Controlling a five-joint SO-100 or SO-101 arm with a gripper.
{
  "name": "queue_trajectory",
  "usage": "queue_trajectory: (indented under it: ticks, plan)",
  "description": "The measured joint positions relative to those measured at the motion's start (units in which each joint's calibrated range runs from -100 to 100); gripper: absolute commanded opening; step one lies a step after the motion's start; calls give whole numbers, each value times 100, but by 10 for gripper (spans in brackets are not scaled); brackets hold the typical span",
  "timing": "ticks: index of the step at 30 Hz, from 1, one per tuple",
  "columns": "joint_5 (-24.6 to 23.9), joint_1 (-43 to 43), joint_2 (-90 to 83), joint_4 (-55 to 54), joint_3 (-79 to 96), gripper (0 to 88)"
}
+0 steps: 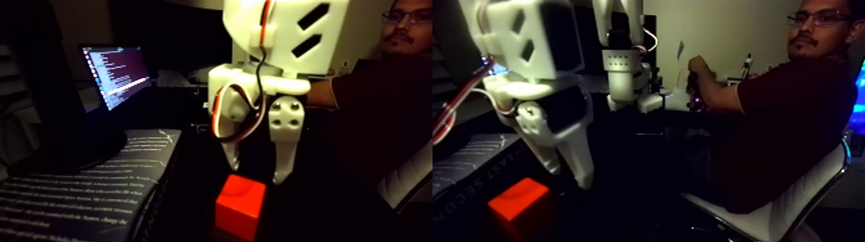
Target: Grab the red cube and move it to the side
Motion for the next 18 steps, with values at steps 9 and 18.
queue_trajectory:
  ticks: [9, 18]
  plan:
    - [-210, 15, -236, -335, 27, 265]
    - [-231, 124, -345, -400, 27, 265]
